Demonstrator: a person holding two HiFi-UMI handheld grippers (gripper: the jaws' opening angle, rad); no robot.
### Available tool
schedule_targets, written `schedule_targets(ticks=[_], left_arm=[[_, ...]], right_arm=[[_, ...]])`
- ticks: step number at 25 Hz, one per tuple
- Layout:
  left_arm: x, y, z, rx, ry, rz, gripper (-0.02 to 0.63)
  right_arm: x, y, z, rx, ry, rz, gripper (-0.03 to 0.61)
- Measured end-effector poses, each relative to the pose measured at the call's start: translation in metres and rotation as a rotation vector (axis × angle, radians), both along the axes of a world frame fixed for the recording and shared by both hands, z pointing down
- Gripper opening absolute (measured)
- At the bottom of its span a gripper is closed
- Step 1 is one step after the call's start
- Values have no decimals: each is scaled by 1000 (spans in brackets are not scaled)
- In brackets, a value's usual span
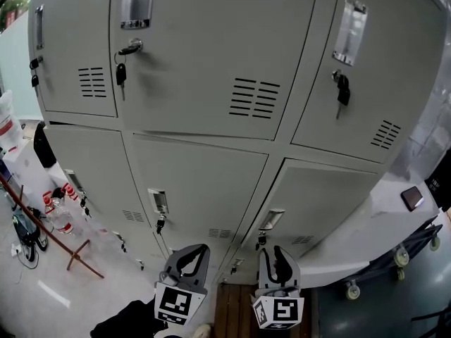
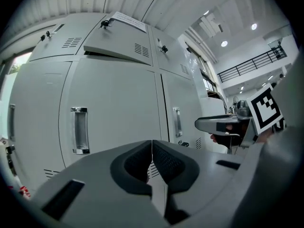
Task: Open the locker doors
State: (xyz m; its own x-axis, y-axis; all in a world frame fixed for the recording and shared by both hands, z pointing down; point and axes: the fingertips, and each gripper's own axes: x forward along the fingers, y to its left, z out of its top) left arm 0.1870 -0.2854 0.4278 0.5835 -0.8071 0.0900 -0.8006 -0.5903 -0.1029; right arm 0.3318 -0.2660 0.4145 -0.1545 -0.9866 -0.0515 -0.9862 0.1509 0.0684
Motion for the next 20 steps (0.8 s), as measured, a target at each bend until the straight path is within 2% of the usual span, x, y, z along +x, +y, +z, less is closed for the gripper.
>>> schedule_targets(ticks=[8,13,17,20], left_arm=[[-9,-15,7,-18,-7,-73,25],[-17,-19,11,-26,-13,-109,25],[-20,-21,14,-30,-20,-122,25],[-22,-22,14,-31,-19,-128,25]], right_arm=[[-3,-56,-4,-26,28,-51,225],[-4,-75,2,-43,53,-41,235],[-5,-82,8,-63,60,-49,213],[-4,-83,10,-60,75,-29,139]])
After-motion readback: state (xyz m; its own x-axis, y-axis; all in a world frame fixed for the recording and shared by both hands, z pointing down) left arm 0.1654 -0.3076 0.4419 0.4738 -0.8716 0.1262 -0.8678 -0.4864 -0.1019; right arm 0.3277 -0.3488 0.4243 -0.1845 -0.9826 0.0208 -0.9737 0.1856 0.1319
